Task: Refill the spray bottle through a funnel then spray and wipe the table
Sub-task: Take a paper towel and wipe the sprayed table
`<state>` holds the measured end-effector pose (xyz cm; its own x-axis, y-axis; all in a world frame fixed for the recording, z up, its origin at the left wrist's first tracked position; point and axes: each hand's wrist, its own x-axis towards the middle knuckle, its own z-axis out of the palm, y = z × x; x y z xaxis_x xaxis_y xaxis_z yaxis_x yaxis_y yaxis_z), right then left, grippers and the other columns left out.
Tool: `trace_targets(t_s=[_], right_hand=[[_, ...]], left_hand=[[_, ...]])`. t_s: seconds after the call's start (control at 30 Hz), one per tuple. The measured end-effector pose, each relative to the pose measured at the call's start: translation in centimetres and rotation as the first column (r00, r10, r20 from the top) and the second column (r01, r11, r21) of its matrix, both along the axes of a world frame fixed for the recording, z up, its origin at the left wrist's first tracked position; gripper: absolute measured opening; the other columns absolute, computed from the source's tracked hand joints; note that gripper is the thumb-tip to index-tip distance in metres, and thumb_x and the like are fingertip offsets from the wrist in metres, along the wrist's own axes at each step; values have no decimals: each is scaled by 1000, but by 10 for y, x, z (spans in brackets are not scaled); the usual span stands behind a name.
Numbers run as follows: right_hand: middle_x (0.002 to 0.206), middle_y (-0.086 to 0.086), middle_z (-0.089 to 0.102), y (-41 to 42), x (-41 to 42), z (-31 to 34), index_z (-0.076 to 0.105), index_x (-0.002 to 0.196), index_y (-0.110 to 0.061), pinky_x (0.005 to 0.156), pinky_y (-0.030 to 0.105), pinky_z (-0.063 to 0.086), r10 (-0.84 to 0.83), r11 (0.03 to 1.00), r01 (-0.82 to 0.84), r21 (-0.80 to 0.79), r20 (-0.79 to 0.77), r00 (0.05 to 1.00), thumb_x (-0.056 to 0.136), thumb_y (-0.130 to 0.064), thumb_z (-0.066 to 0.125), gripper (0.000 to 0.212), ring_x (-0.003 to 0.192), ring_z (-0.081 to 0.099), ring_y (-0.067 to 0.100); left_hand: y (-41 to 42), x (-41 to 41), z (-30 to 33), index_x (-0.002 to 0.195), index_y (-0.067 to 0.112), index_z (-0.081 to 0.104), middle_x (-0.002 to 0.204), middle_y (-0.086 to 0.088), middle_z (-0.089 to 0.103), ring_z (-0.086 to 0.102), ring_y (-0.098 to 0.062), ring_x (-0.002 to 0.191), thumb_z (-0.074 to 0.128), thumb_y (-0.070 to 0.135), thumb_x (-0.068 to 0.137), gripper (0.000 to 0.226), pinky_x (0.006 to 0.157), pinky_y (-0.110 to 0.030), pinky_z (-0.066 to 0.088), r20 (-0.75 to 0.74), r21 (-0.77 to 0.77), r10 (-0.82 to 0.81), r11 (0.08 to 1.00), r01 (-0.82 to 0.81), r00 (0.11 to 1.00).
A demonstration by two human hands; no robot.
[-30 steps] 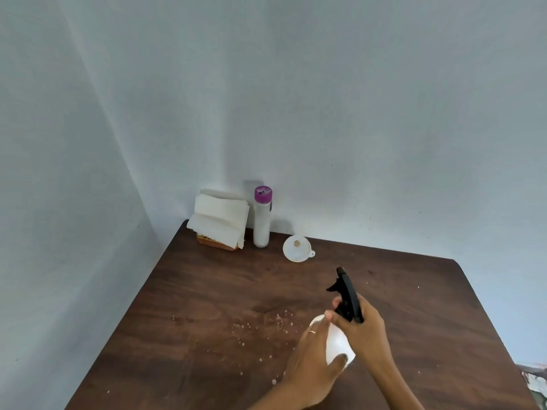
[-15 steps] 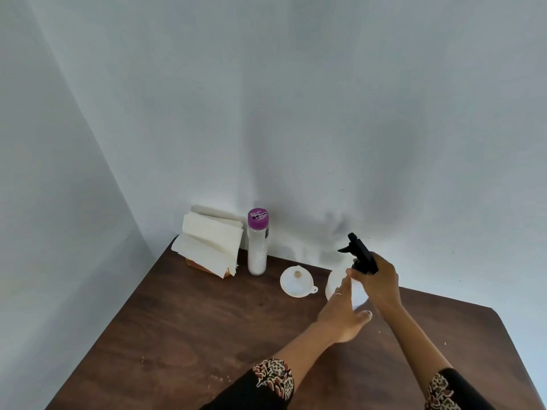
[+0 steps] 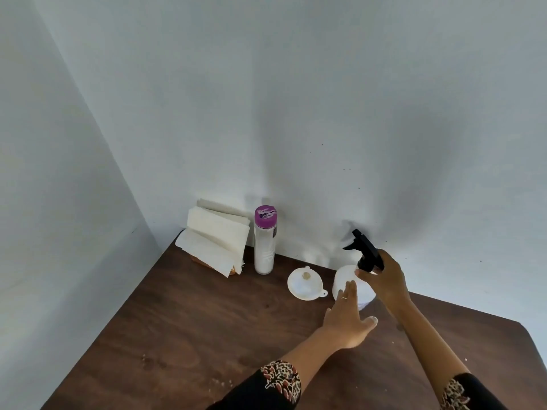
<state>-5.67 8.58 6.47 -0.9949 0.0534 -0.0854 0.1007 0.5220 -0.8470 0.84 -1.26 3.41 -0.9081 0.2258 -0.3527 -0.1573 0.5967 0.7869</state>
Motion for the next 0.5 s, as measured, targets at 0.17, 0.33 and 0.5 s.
trace_targets(t_s=[0.17, 0.33, 0.5], right_hand=[[113, 4, 60, -14, 49, -1, 58, 112, -21, 95, 44, 39, -503, 864, 497, -81, -185, 844, 73, -27, 66, 41, 113, 48, 27], [88, 7, 59, -73, 131, -28, 62, 82, -25, 87, 35, 36, -563, 826, 525, -205, -256, 786, 70, 2, 65, 30, 87, 50, 28], [96, -14, 60, -126, 153, -71, 61, 81, -47, 74, 3, 38, -89, 987, 74, -143, -97, 991, 67, 9, 67, 58, 80, 57, 8]], left_hand=[[-29, 33, -9, 135, 30, 40, 141, 5, 43, 42, -12, 128, 50, 38, 89, 48, 107, -30, 36, -15, 239, 132, 963, -125, 991], [-98, 65, -36, 80, 45, 66, 87, 9, 71, 65, -8, 87, 56, 16, 85, 31, 85, -35, 52, 26, 467, 673, 646, -604, 739], [-187, 50, -27, 106, 19, 57, 113, -7, 62, 58, -26, 107, 52, 16, 92, 15, 89, -33, 46, 232, 448, 936, 140, -883, 266]])
